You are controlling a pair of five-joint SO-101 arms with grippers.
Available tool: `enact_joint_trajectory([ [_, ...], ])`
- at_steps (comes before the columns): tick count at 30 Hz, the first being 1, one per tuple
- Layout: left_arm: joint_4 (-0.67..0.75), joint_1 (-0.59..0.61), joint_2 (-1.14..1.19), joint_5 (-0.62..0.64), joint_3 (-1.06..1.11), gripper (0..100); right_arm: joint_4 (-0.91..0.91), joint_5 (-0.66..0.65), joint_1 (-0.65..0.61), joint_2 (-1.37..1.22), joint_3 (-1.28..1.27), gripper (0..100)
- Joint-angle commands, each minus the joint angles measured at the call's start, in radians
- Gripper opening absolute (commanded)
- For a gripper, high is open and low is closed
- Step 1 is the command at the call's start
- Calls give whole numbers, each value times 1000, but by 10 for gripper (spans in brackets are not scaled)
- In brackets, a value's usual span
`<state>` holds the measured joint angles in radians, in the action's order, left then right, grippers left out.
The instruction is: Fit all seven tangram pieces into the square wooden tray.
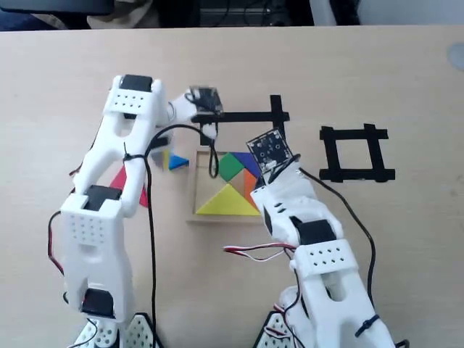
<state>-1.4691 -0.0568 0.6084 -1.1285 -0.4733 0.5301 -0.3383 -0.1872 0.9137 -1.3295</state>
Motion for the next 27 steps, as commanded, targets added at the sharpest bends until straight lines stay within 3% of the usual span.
enact_joint_trajectory([
  [1, 17, 7, 8, 80, -156, 182, -18, -12, 3, 16, 5, 12],
  [10, 147, 13, 213, 319, -216, 173, -18, -12, 3, 16, 4, 12],
  [15, 144, 7, 262, 245, -213, 70, -18, -12, 3, 16, 5, 12],
  [27, -172, 64, 256, 164, -297, 76, -15, -12, 3, 16, 8, 12],
])
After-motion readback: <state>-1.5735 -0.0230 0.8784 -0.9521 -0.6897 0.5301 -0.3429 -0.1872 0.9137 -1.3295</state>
